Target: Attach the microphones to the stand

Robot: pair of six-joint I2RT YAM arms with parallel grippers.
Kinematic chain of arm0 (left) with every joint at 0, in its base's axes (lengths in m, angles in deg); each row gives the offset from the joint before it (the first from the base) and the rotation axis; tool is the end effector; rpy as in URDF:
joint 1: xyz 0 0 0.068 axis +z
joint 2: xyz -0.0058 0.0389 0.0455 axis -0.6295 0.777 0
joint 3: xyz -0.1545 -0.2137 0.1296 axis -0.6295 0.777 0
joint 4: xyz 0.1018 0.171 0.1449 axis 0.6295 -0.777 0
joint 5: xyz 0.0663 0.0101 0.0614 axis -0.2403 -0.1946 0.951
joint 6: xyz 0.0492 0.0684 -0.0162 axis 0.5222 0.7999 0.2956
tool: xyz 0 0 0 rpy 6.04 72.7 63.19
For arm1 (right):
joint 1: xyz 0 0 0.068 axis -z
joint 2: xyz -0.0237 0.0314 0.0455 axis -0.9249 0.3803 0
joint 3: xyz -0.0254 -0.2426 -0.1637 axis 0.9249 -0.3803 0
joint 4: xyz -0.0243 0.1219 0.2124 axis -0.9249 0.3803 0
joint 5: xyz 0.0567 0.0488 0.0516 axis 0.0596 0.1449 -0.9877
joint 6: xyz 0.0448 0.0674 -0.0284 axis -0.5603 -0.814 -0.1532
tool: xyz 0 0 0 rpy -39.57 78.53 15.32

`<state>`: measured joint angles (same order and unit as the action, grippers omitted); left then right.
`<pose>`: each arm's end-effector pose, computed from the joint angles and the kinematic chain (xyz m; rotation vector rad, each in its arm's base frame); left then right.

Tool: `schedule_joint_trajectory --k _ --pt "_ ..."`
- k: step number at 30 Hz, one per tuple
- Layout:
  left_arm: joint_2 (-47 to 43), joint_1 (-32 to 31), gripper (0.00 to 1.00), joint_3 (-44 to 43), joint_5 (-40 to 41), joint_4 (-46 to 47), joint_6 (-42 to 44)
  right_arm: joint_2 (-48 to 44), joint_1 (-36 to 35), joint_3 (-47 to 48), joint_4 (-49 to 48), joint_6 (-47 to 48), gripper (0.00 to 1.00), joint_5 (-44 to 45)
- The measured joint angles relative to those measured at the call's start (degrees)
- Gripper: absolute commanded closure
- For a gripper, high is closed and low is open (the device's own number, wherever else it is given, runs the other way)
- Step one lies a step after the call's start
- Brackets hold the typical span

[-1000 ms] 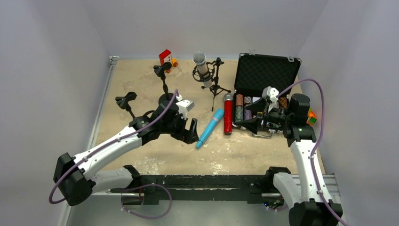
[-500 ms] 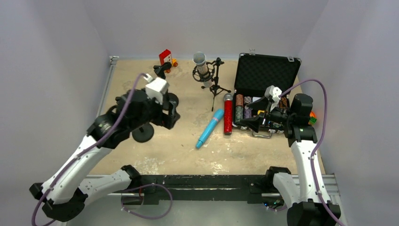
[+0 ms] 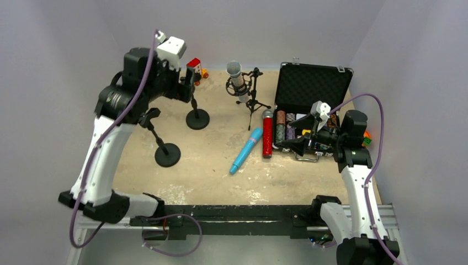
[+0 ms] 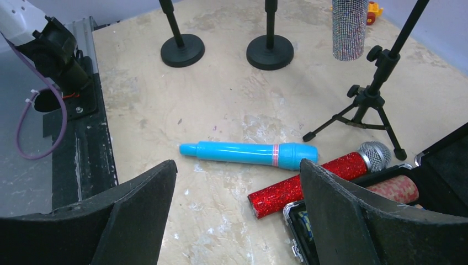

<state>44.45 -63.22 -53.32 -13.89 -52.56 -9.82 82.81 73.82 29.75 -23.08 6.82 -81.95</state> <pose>0.2078 -0.0888 0.4914 0.3472 1.9965 -0.2403 0.1604 0.0541 0.3344 -0.9048 1.5282 0.8854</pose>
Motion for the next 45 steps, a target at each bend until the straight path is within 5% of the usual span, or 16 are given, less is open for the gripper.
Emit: schedule_joint_trajectory --k 11,23,38,40,45 --pt "24.1 8.0 0.10 -14.4 -15.0 -1.2 15.1 0.3 0.3 0.0 0.3 0.5 0.14 -0.4" --pt "26.2 9.9 0.39 -13.9 -24.2 1.2 30.6 1.6 0.3 0.0 1.5 1.2 0.13 -1.5" --pt "33.0 10.7 0.54 -13.9 -23.5 0.5 35.8 1.7 0.4 0.0 1.7 1.6 0.13 -1.7" --pt "33.1 10.8 0.76 -13.9 -23.1 0.5 36.1 1.7 0.6 0.0 1.8 1.7 0.13 -1.7" --pt "33.2 10.8 0.93 -13.9 -23.1 0.9 36.2 1.7 0.7 0.0 2.0 1.7 0.13 -1.8"
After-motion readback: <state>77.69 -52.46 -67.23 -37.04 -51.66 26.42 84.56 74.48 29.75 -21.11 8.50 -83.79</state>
